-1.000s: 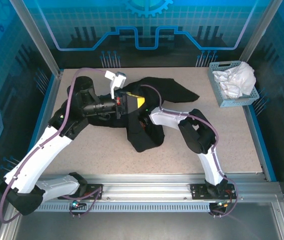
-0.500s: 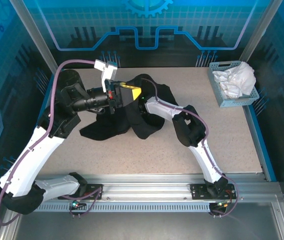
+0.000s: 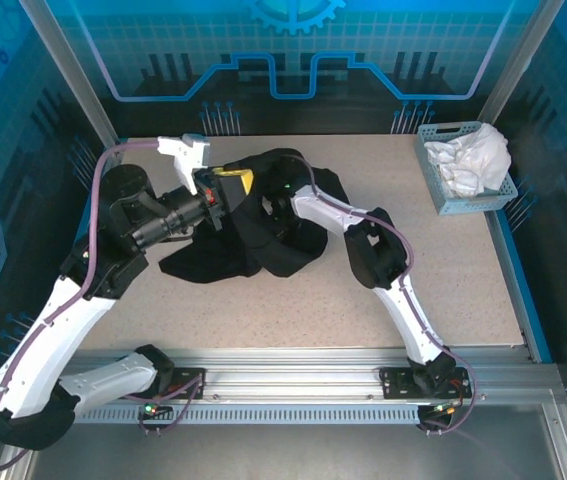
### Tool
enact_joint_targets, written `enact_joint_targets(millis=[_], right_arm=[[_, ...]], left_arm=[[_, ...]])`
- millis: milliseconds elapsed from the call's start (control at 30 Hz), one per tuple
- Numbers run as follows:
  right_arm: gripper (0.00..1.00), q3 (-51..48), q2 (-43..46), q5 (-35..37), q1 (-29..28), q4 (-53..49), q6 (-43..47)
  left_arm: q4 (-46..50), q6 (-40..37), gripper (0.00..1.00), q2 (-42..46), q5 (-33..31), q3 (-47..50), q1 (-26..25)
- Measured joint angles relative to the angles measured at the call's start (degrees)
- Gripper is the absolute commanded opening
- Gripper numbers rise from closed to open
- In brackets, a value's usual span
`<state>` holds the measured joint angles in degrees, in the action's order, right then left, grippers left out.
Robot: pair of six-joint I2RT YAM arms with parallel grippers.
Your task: Fold the inside-out t-shirt
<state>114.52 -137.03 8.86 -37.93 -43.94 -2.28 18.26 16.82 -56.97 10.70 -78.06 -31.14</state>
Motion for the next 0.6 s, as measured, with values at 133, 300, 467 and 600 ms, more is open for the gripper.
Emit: enact_joint_targets(millis=[133, 300, 467, 600], right_arm=[[0.00, -12.9, 9.2, -2.9, 1.5, 3.1, 1.3], [0.00, -28.4, 24.6, -5.9, 1.9, 9.1, 3.8], [0.00, -39.3, 35.5, -7.9, 1.9, 14.6, 6.6], [0.00, -44.7, 38.4, -9.6, 1.9, 17.2, 8.7]], left_arm=[[0.8, -0.3, 0.00, -0.4, -6.1, 2.7, 5.7], [0.8, 1.2, 0.00, -2.2, -11.4, 6.8, 15.8], [-0.5, 3.0, 0.00, -3.1, -14.4, 9.3, 19.8], [-2.6, 4.8, 0.00, -4.0, -15.2, 10.8, 20.2]])
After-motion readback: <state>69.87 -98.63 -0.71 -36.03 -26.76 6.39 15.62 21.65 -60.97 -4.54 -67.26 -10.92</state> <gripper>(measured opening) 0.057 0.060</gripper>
